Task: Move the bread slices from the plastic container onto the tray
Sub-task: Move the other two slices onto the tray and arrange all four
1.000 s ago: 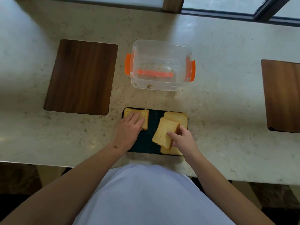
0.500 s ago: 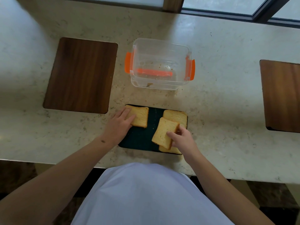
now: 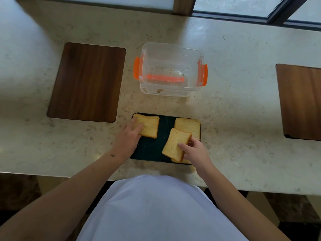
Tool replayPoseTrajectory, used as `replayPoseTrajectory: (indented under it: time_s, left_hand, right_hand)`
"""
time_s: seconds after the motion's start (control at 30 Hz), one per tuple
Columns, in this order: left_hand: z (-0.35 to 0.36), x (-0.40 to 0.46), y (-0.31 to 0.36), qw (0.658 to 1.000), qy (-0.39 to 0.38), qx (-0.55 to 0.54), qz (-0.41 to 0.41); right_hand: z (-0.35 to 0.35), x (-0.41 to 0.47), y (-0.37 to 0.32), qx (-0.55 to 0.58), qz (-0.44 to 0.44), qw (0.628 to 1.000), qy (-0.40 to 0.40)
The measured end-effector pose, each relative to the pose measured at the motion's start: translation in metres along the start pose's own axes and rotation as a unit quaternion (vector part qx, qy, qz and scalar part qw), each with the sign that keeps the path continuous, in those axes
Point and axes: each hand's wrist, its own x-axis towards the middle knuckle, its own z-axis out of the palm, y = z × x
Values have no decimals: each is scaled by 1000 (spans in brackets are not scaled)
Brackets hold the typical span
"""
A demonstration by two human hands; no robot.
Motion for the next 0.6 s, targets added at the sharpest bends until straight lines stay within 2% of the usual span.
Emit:
replayPoseTrajectory:
  time_s: [0.13,0.3,0.5,0.6]
  left_hand:
    - [4,-9,5,1000,-3,11,-8]
    - [11,-16,6,997,20,78,-4]
    - [12,-3,-1,989,38,87,112]
    - [10,4,-3,987,29,88,132]
  right_hand:
    - [2,0,0,-3,10,1000,-3]
    - [3,0,-1,-8,9,1000,-9]
    - [0,-2,-2,-13,7,1000,-7]
    - [-1,-3,-1,-12,12,1000,-1]
